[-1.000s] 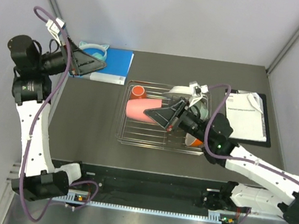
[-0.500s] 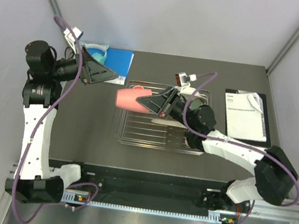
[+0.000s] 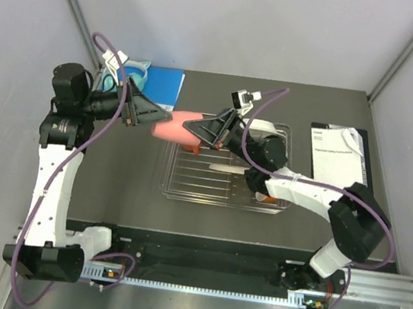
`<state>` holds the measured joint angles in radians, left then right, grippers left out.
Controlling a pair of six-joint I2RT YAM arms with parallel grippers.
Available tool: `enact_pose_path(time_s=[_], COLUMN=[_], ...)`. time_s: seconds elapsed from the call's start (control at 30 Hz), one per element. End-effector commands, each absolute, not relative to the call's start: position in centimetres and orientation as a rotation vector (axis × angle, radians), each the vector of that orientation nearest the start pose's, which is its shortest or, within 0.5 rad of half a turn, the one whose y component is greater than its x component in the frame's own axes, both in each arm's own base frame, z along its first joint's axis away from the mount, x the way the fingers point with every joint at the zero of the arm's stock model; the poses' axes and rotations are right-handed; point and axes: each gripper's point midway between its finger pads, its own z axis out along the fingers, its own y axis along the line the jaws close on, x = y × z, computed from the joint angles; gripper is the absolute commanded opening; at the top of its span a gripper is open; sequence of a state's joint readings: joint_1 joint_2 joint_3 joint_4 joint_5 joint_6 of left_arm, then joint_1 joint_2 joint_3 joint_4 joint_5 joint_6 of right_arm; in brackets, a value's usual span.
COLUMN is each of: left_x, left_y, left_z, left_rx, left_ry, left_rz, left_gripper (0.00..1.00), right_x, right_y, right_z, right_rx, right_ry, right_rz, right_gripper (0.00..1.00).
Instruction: Load the mixed dishes into the dish rack
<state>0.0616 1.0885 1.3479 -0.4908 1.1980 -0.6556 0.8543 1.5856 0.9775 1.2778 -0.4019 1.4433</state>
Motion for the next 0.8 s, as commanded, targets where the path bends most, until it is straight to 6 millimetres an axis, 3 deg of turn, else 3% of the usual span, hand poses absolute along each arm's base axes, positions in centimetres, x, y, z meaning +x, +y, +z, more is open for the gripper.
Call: enact_pose_path(time_s=[0.0, 0.2, 0.53, 0.67, 0.77], left_x=[21.7, 20.6, 20.8, 20.9, 21.0], left_y=[-16.6, -16.9, -17.4, -17.4, -17.3], left_z=[41.6, 42.1, 41.2, 41.1, 41.2], left_rx=[0.346, 0.367, 0.368, 0.371, 0.373], left_ry=[1.836, 1.834, 1.847, 1.845, 1.840], left_rz=[-1.522, -1.573, -1.575, -1.568, -1.558], left_gripper=[0.99, 0.99, 0.99, 0.86, 0.66], right_x=[19.5, 19.9, 20.8, 20.8, 20.8], right_y=[37.8, 38.1, 38.4, 38.9, 39.4], right_z=[46.3, 46.9, 48.1, 47.8, 47.2], right_rx=[-0.200, -0.200, -0.198, -0.192, -0.189], right_ry=[0.963, 0.921, 0.886, 0.896, 0.922], right_rz=[2.326, 2.334, 2.331, 2.341, 2.351], right_gripper=[0.00, 0.00, 0.00, 0.00, 0.00])
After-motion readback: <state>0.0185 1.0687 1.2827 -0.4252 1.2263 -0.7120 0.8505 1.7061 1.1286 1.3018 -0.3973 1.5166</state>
